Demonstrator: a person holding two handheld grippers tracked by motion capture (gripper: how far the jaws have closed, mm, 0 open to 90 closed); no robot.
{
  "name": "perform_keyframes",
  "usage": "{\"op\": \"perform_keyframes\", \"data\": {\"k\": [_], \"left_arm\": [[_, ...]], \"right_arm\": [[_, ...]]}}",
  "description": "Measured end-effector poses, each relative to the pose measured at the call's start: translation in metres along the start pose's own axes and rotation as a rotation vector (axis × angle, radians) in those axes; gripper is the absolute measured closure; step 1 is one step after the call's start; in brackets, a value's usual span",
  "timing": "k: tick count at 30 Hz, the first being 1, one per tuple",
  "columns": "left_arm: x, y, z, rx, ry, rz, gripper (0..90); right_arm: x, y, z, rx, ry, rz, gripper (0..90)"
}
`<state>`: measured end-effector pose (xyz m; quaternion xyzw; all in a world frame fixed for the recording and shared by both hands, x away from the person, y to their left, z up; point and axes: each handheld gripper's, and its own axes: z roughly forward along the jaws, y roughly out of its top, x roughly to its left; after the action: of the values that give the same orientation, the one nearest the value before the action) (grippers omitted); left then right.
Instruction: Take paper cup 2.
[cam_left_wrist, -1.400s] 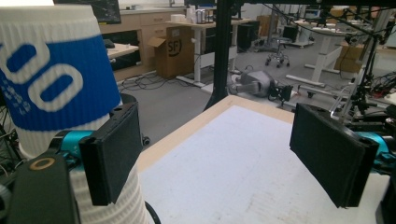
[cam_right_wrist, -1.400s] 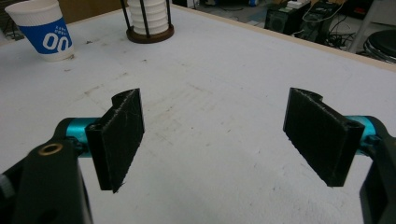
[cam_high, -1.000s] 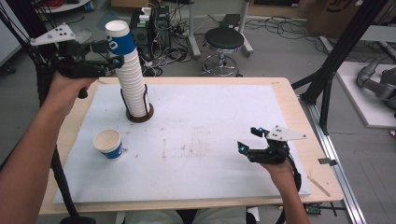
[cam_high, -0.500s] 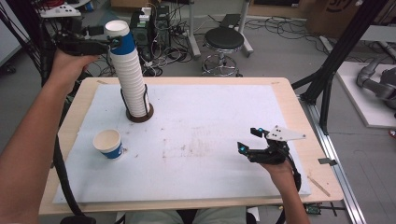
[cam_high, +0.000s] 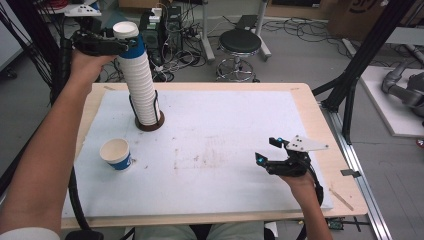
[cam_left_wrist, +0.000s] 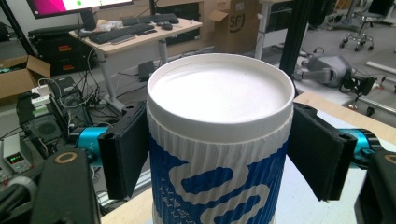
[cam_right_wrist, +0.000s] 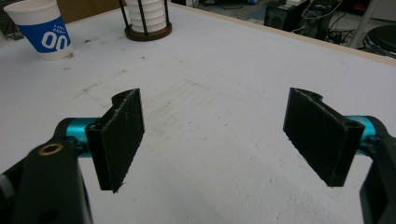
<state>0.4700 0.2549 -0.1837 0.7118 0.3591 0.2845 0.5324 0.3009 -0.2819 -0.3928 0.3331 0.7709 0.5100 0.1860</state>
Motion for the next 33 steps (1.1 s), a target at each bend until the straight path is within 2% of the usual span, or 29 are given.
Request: {"op": "perform_keyframes", "data": {"k": [8,19,33], "left_arm": [[-0.001,0.003,0.000,0.018,0.003,0.007,26.5],[0.000,0.006,-0.001,0.019,-0.002,0.009,27.2],[-0.003,0.026,-0.013,-0.034,0.004,0.020,29.0]], "right_arm": [[0.000,0.000,0.000,0.001,0.003,-0.001,21.0],[0.000,0.000,0.000,-0.002,0.000,-0.002,21.0],[0.000,0.001,0.000,-0.002,0.005,0.000,21.0]]}}
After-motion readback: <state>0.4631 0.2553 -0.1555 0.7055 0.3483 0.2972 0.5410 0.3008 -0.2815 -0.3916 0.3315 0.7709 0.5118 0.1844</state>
